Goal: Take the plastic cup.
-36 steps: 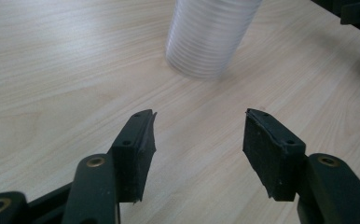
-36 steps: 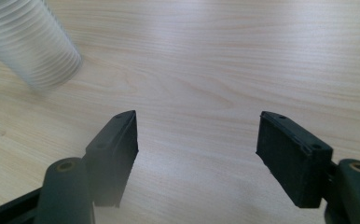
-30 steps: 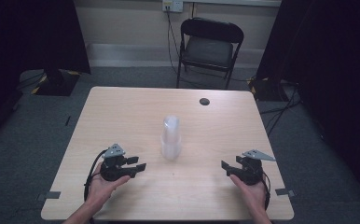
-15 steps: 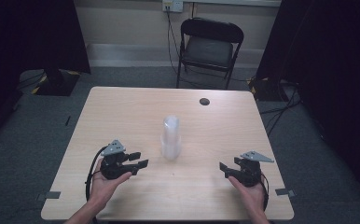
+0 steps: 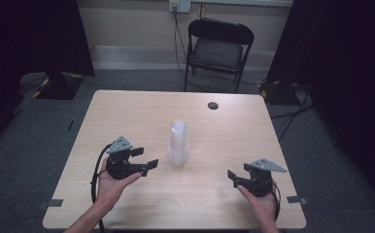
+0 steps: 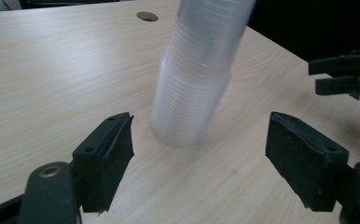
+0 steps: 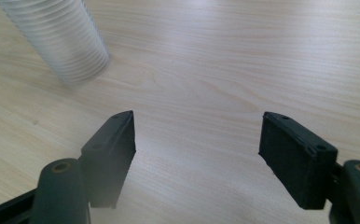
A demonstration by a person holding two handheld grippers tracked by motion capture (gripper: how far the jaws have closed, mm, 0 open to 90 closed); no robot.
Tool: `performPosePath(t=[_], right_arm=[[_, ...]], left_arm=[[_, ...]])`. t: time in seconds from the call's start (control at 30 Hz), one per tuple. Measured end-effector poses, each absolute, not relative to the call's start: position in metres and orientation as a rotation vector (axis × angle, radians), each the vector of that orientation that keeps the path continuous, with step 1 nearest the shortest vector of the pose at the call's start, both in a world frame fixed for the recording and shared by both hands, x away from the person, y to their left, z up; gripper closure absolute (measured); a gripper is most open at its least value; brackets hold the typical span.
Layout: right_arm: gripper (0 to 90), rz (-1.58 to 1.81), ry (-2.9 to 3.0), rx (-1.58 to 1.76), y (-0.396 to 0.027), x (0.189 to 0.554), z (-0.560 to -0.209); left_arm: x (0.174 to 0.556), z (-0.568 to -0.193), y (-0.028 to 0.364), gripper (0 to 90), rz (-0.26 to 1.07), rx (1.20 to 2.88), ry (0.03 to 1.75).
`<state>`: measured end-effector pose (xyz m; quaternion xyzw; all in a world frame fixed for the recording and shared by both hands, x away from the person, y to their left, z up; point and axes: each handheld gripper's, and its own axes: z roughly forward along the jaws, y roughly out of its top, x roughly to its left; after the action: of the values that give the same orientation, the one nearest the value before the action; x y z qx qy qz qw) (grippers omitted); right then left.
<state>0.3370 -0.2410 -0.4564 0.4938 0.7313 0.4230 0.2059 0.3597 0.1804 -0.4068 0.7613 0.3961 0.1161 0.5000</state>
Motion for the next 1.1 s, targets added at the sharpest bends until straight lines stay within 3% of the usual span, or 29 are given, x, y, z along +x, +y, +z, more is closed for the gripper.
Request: performPosePath(t=[0.07, 0.6, 1.1], right_arm=[[26.4, 1.178, 2.046, 1.371, -0.239, 0.338, -0.457], [26.3, 1.198, 2.074, 1.373, -0.236, 0.335, -0.460], [25.2, 1.198, 2.089, 1.373, -0.234, 0.337, -0.462]], left_arm=[[0.363, -0.404, 0.178, 16.2, 0.289, 1.851, 0.973], [0.383, -0.383, 0.159, 22.7, 0.385, 1.822, 0.856], [0.402, -0.365, 0.134, 21.3, 0.393, 1.808, 0.806]])
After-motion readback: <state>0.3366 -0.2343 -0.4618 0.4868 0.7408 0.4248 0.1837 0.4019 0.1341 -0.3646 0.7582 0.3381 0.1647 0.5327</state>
